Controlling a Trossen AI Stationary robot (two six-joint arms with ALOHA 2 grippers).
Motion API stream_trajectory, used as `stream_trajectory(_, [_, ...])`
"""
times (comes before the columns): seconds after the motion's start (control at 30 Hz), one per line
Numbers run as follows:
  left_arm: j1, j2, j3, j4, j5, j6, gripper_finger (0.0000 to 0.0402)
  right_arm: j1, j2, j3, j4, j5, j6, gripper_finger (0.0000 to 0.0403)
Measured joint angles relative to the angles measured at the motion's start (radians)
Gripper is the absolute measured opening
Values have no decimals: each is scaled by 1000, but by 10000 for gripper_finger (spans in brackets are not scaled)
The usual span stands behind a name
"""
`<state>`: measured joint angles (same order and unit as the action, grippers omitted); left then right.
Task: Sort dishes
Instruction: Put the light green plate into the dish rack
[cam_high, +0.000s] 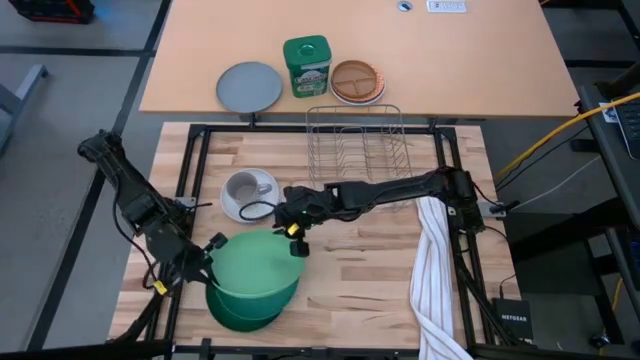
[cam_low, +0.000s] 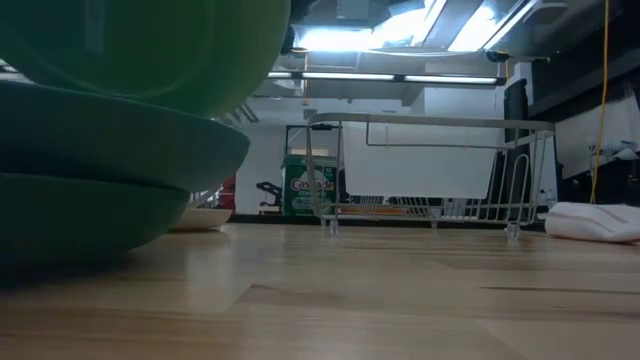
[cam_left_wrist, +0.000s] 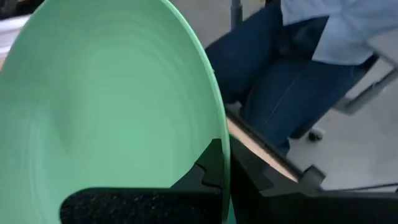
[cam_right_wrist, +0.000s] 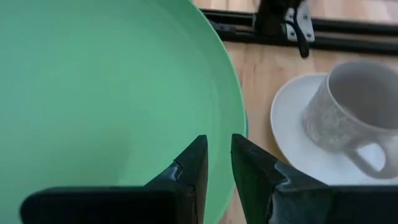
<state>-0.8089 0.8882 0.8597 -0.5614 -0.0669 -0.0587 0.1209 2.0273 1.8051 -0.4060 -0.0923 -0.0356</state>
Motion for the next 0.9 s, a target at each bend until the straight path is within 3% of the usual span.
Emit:
stream_trajectory(0.43, [0,-16,0,87,-21,-41,0,50,-196,1,-161,126,-125,74])
stream_trajectory(0.77, [0,-16,0,111,-69,-61,0,71,-219,1,-257,-23,11,74])
stream_trajectory(0.9, [0,-16,0,110,-79,-151,0,70,-217,1,-253,-85,35,74])
